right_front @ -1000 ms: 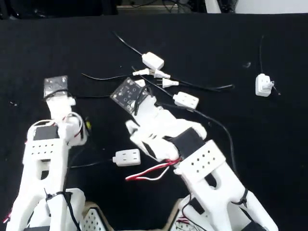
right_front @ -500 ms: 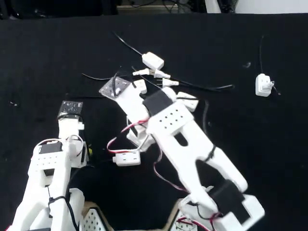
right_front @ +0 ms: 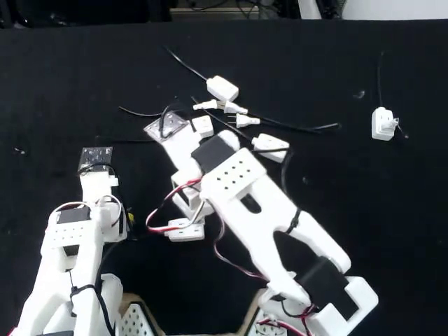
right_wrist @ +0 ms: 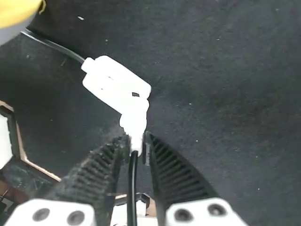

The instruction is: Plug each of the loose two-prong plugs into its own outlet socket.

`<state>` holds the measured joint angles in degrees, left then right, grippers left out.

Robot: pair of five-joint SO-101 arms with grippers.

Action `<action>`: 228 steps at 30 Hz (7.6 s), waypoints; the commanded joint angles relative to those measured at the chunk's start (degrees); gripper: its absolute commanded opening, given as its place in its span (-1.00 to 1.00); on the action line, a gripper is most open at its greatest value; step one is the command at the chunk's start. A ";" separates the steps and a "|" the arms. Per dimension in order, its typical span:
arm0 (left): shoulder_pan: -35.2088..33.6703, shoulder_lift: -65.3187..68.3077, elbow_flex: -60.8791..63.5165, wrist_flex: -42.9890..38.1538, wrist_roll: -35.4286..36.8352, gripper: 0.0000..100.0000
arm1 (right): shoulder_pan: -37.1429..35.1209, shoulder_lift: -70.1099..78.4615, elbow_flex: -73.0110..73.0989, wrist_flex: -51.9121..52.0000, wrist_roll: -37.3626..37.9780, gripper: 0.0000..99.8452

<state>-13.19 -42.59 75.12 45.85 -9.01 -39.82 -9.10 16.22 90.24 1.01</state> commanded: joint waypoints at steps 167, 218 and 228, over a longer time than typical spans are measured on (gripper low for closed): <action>-0.57 -0.53 -1.19 -0.70 0.97 -0.61 | 1.93 6.46 7.25 -9.32 0.09 -0.98; -0.57 -0.53 -1.27 -0.70 0.97 -0.61 | 0.53 4.44 9.71 -11.25 1.76 -0.98; -0.57 -0.53 -1.27 -0.79 0.97 -0.61 | 2.46 7.96 9.19 -9.67 2.46 -0.98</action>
<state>-13.36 -42.59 75.12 45.85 -8.48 -38.15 -2.33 25.98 79.60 3.21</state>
